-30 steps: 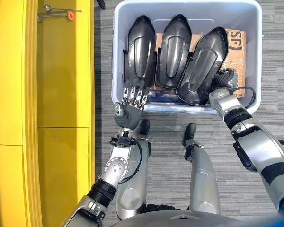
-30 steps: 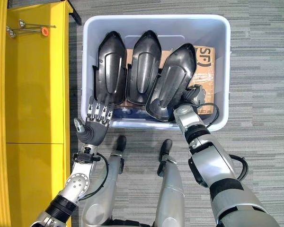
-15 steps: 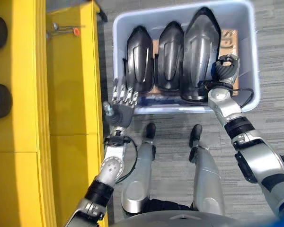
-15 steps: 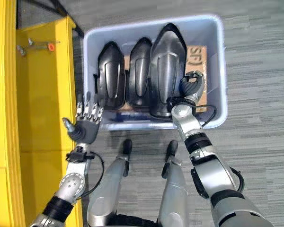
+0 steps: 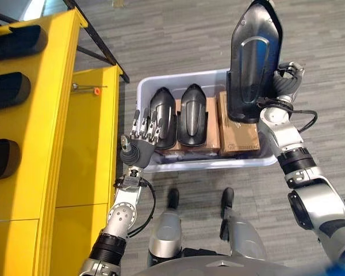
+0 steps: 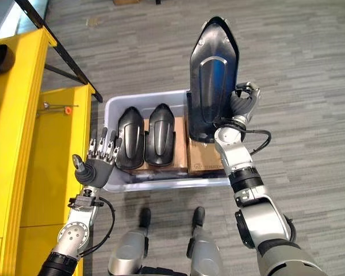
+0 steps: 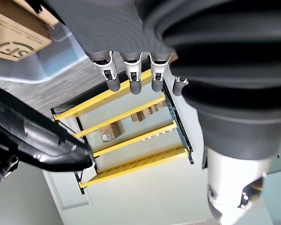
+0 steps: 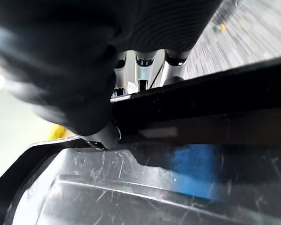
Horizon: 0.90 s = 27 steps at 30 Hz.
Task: Move parts from the plastic box to the shelf.
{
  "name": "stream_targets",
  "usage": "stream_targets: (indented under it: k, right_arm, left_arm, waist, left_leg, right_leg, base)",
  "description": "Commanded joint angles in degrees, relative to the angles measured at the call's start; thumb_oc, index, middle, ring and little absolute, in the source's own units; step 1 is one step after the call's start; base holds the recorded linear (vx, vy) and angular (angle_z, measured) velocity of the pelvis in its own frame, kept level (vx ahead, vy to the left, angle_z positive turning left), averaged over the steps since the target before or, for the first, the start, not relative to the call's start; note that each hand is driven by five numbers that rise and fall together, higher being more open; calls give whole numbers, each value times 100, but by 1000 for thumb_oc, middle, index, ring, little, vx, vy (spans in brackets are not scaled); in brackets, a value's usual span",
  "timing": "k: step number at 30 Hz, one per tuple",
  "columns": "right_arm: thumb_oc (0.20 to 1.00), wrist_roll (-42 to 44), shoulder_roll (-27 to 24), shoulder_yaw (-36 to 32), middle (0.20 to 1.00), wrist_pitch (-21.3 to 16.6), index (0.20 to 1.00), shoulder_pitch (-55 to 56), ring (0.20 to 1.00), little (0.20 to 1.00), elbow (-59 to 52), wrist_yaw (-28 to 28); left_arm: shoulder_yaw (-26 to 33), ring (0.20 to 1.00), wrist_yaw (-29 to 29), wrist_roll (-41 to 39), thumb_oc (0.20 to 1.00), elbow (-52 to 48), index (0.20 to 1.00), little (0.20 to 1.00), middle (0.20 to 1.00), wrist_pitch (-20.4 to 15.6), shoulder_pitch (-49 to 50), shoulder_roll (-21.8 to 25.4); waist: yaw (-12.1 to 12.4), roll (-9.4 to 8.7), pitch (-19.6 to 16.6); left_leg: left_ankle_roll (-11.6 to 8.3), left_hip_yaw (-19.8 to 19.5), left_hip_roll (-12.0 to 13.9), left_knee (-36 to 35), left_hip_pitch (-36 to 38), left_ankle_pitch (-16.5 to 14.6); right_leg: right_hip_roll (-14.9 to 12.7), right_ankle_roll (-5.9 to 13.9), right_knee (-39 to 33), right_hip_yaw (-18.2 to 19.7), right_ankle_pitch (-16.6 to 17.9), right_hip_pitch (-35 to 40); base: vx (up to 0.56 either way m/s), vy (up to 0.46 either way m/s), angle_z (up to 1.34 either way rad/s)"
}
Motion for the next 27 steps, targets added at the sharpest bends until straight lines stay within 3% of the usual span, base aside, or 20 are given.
stream_targets:
  k: [1,4,10,12,13,14,16,21,27]
  right_arm:
    - [200,313,491,88,200,-209,200,158,200,200,-368,659]
    - [200,620,787,387,200,-104,200,546,200,200,-598,1363]
    - [200,904,1223,913,200,-79,200,1040,200,200,-831,1646]
    - [200,832,1299,1010,200,-109,200,1176,200,200,-895,1662]
    - [200,780,1308,1033,200,-102,200,1231,200,200,-947,1651]
    - [200,786,1270,1010,200,-19,200,1312,200,200,-1039,1627]
    - [200,777,1155,977,200,12,200,1388,200,200,-1046,1758]
    - [200,675,932,991,200,-87,200,1677,200,200,-1215,2113]
    - [200,1033,1059,1158,200,-139,200,1934,200,200,-1337,2268]
  left_arm:
    - [56,1000,280,503,1000,-575,1000,1000,1000,37,96,119]
    - [197,1000,623,662,1000,-653,1000,1000,1000,-55,183,52]
    - [496,1000,919,825,1000,-729,1000,1000,1000,70,513,-110]
    - [580,1000,857,753,1000,-683,1000,1000,1000,189,619,-161]
    - [610,1000,790,747,1000,-632,1000,1000,1000,345,658,-205]
    - [624,1000,648,848,1000,-507,1000,1000,1000,617,642,-294]
    - [539,1000,525,936,1000,-370,1000,1000,1000,658,600,-319]
    - [393,1000,491,957,1000,-433,1000,1000,1000,489,535,-352]
    - [319,1000,848,1134,1000,-480,1000,1000,1000,245,568,-96]
  waist:
    - [248,-249,-543]
    - [315,-255,-660]
    - [545,-241,-700]
    - [562,-216,-692]
    - [532,-196,-688]
    - [416,-168,-685]
    - [295,-169,-720]
    - [63,-339,-702]
    - [56,-303,-901]
  left_leg:
    - [284,-360,-92,-32,-370,-20]
    - [291,-500,-104,109,-317,-54]
    - [261,-785,-74,305,-355,8]
    - [195,-628,34,264,-339,128]
    - [131,-352,160,230,-330,239]
    - [62,210,270,225,-297,337]
    - [98,506,154,546,-344,177]
    - [347,729,-457,1871,-380,-491]
    - [464,580,-511,399,332,-403]
  right_leg:
    - [-324,157,827,-152,-1190,297]
    - [-242,53,1047,-313,-1366,350]
    - [-110,-151,1504,-603,-1669,365]
    - [-123,-177,1534,-751,-1693,422]
    - [-145,-172,1511,-871,-1674,457]
    - [-195,-158,1432,-1087,-1634,537]
    - [-309,-140,1367,-1188,-1537,517]
    - [-570,-10,1166,-1057,-1161,548]
    - [-559,225,973,-1096,-919,623]
  base:
    - [120,-189,0]
    - [95,-232,5]
    - [52,-162,18]
    - [9,-98,44]
    - [-85,-14,64]
    - [-125,29,70]
    - [-176,97,115]
    - [-182,152,81]
    - [-87,294,43]
